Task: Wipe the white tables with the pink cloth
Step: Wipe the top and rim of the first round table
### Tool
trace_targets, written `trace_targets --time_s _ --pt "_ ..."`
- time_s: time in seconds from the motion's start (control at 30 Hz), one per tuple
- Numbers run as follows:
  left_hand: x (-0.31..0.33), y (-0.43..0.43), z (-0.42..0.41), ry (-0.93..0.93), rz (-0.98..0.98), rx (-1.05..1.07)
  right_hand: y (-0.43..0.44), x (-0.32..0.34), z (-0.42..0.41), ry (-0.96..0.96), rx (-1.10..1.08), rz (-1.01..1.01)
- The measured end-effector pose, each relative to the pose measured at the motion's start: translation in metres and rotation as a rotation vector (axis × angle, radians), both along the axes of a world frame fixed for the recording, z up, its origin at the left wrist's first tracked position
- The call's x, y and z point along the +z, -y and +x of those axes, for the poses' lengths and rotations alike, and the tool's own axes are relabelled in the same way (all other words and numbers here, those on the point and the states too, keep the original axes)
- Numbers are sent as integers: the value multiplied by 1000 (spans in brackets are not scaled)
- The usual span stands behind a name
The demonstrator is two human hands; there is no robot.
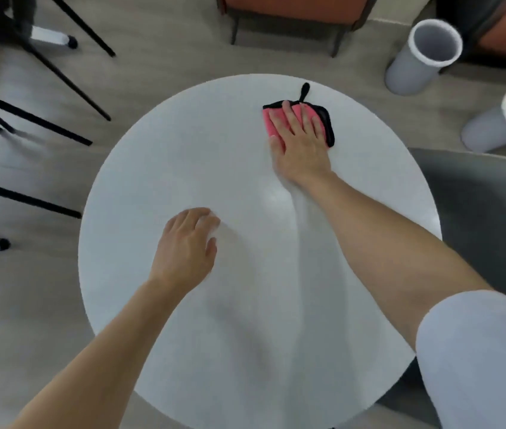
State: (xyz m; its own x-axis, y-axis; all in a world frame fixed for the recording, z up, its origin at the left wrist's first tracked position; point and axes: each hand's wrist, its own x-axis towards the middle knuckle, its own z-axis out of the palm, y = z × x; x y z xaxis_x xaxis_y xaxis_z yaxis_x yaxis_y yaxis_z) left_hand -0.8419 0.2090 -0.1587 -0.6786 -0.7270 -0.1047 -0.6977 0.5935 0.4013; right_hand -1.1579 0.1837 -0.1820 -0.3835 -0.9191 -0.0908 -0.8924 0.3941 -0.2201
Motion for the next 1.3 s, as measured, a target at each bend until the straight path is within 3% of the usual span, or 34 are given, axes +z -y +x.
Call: trace_targets --time_s 0.2,0.33,0.43,0.63,0.8,0.87,0.93,1.03,1.17,1.23,1.3 --pt "-4 -22 7 51 -39 -205 -199 -7 -18 -46 -320 6" --pt "-4 -33 37 95 -31 -235 -306 -2 66 -54 -392 59" --pt "-2 -39 66 127 -26 -227 -344 4 154 -48 -307 87" --pt "0 -41 155 212 -1 -66 -292 -9 303 81 322 11" --pt "3 -51 221 279 8 98 -172 -20 309 57 650 -81" --pt "2 -61 229 281 19 116 -150 -23 268 -21 592 -89" --pt "-1 -73 226 284 42 161 -158 -24 214 -55 344 -96" --pt "-1 -88 206 258 57 227 -220 -18 133 -79 -26 -46" --pt "4 -102 180 256 113 184 -274 -8 99 -4 -252 83" --pt "10 -111 168 267 158 171 -263 -6 122 37 -223 83" --pt "19 -123 157 266 214 213 -256 -6 156 36 142 106"
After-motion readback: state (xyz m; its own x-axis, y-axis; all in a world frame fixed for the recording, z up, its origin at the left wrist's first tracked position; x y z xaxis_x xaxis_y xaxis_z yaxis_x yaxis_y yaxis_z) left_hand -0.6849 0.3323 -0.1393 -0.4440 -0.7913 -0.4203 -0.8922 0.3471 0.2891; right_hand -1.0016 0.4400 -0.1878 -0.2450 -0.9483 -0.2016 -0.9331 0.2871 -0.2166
